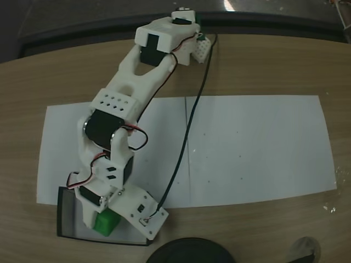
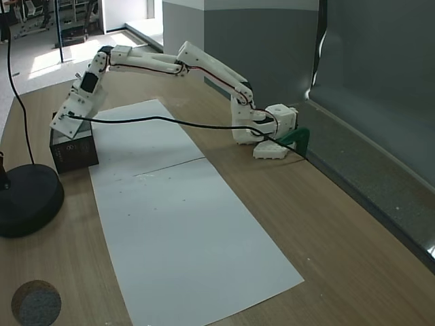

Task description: Grab a green square and put it in the box.

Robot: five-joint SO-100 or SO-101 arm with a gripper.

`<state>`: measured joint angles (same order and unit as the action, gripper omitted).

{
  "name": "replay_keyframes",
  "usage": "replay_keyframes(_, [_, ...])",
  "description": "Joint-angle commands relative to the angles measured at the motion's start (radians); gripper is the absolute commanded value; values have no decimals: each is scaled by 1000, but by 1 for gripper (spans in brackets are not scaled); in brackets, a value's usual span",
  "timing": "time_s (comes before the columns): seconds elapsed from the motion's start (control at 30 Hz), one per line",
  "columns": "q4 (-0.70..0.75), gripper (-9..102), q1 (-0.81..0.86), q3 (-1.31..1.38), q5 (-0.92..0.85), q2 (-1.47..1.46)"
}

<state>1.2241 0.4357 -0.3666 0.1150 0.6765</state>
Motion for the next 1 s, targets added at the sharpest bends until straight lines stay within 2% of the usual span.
replay_keyframes(0.0, [-5, 31, 5, 74, 6, 40])
replay_keyframes(0.1, [34, 37, 5, 84, 6, 48])
replay_keyframes(0.2, [109, 34, -3, 147, 11, 87])
replay_keyframes(0.27, [201, 27, -20, 224, 52, 141])
replay_keyframes(0.4, [434, 2, -72, 445, 78, 307])
replay_keyframes(0.47, [526, 0, -123, 537, 44, 405])
replay_keyframes(0.53, [528, -1, -150, 535, 41, 535])
replay_keyframes(0.67, [525, -1, -202, 327, 37, 881])
replay_keyframes(0.97, [485, 0, -497, -577, 32, 1669])
